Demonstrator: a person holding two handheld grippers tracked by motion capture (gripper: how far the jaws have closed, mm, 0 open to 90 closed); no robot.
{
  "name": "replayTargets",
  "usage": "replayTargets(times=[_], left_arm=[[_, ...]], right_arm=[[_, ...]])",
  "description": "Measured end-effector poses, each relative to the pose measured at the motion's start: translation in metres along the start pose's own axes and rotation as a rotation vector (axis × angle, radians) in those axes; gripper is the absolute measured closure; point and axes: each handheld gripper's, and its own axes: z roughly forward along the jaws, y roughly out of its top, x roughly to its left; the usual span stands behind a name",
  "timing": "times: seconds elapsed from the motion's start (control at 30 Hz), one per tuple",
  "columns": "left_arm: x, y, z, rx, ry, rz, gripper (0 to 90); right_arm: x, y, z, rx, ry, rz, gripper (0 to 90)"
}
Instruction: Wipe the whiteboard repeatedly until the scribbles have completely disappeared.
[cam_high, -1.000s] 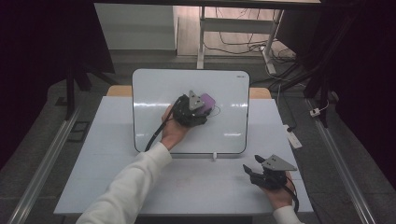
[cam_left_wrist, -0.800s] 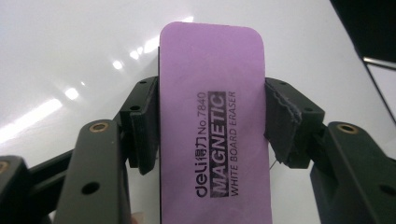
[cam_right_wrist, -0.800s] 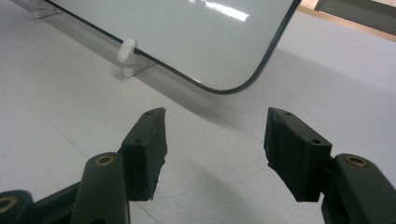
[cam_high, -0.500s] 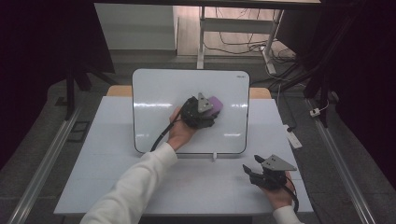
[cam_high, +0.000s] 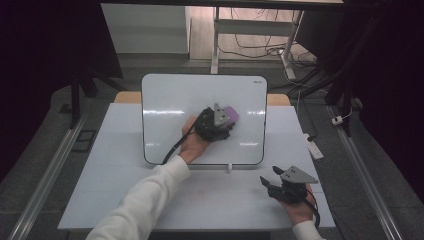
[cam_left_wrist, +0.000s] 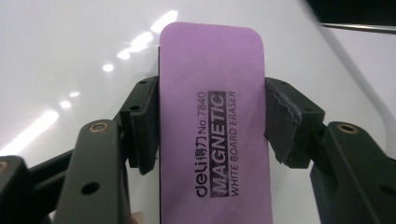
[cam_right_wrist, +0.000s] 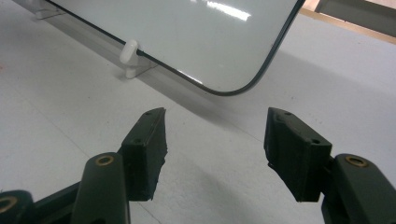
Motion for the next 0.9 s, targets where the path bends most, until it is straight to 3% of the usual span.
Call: replayTargets(times=[0.1, 0.17, 0.23, 0.27, 0.4, 0.67, 0.73, 0.83, 0.9], left_arm=[[0.026, -0.003, -0.012, -0.015, 0.05, -0.06, 41.6], [0.04, -0.005, -0.017, -0.029, 0.047, -0.109, 41.6], [0.043, -0.006, -0.018, -0.041, 0.034, -0.142, 41.6], [0.04, -0.005, -0.017, -0.036, 0.048, -0.127, 41.6], [0.02, 0.0, -0.005, -0.03, 0.013, -0.084, 41.6], [-0.046, 0.001, 0.023, 0.012, -0.098, 0.069, 41.6], [-0.056, -0.005, 0.024, 0.015, -0.099, 0.097, 41.6], [-0.053, -0.009, 0.021, 0.017, -0.125, 0.08, 41.6], [-0.046, -0.008, 0.018, 0.019, -0.094, 0.08, 41.6]], right_arm=[[0.0, 0.0, 0.001, 0.001, 0.002, 0.0, 38.2], [0.0, 0.0, 0.001, 0.003, 0.003, 0.001, 38.2], [0.0, 0.0, 0.001, 0.003, 0.003, 0.0, 38.2], [0.0, 0.0, 0.001, 0.004, 0.003, -0.002, 38.2], [0.001, 0.0, 0.001, 0.002, 0.002, -0.004, 38.2], [0.001, 0.0, 0.0, 0.0, 0.006, -0.004, 38.2], [0.001, 0.0, 0.0, 0.0, 0.006, -0.002, 38.2], [0.001, 0.0, 0.0, -0.001, 0.007, -0.003, 38.2], [0.002, 0.001, 0.0, -0.002, 0.007, -0.004, 38.2]])
